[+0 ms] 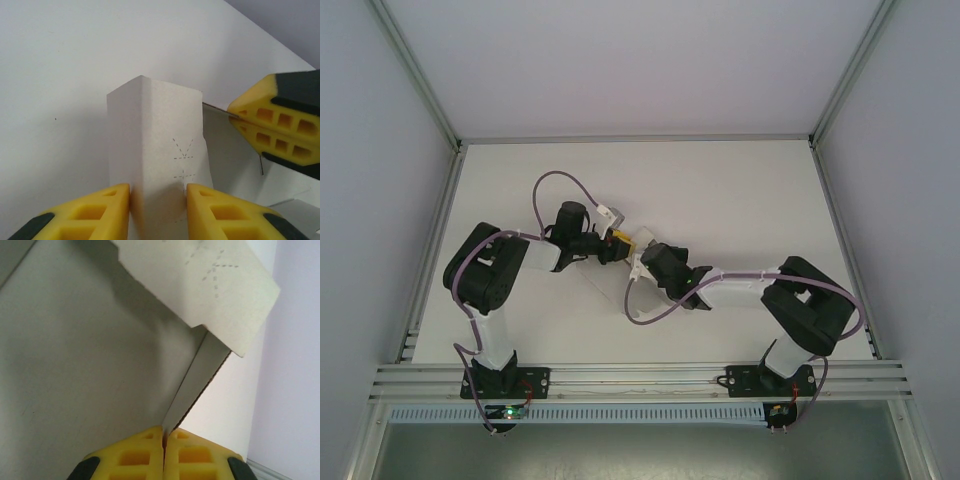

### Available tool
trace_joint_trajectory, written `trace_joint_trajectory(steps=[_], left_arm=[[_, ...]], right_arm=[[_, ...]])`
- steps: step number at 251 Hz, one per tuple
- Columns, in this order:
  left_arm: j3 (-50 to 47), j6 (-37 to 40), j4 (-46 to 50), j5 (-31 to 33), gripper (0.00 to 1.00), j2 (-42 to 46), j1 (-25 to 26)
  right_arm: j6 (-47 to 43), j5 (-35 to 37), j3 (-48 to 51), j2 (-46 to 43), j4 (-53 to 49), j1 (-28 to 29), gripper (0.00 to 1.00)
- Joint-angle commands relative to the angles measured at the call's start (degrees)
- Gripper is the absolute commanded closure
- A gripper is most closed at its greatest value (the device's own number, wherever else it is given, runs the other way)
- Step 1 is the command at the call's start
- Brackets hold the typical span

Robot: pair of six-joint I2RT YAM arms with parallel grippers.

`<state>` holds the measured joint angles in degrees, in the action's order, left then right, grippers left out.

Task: Assemble paper box

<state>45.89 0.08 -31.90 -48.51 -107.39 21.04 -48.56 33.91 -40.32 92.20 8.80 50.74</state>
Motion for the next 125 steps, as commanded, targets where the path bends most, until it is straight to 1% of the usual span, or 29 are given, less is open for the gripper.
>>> trace_joint_trajectory(steps=[1, 19, 34, 69, 82, 125], left_arm=[[-0.29, 2.16, 6.68, 0.27, 0.66, 1.17, 3.37], [-0.9, 1.67, 6.57, 0.6, 0.67, 1.81, 3.53], [-1.95, 0.73, 4.47, 1.05, 0.66, 2.39, 3.71], [-3.0, -0.01, 2.36, 0.64, 0.65, 2.85, 3.74], [-2.97, -0.08, 1.78, 0.33, 0.63, 2.72, 3.9], [-1.39, -0.09, 0.02, -1.92, 0.64, 2.35, 4.51]], right_arm=[[-3.44, -9.56, -0.26, -2.16, 2.63, 1.97, 1.0], [-3.57, -9.78, -0.6, -3.6, 1.91, 1.99, 1.0], [-3.6, -9.63, -0.73, -4.98, 0.95, 2.13, 1.0], [-2.71, -12.26, -0.8, -7.95, -2.44, 2.57, 1.0], [-2.54, -12.83, -0.72, -8.37, -2.86, 2.88, 1.0], [-2.11, -14.66, -1.13, -7.55, -4.8, 4.08, 1.0]])
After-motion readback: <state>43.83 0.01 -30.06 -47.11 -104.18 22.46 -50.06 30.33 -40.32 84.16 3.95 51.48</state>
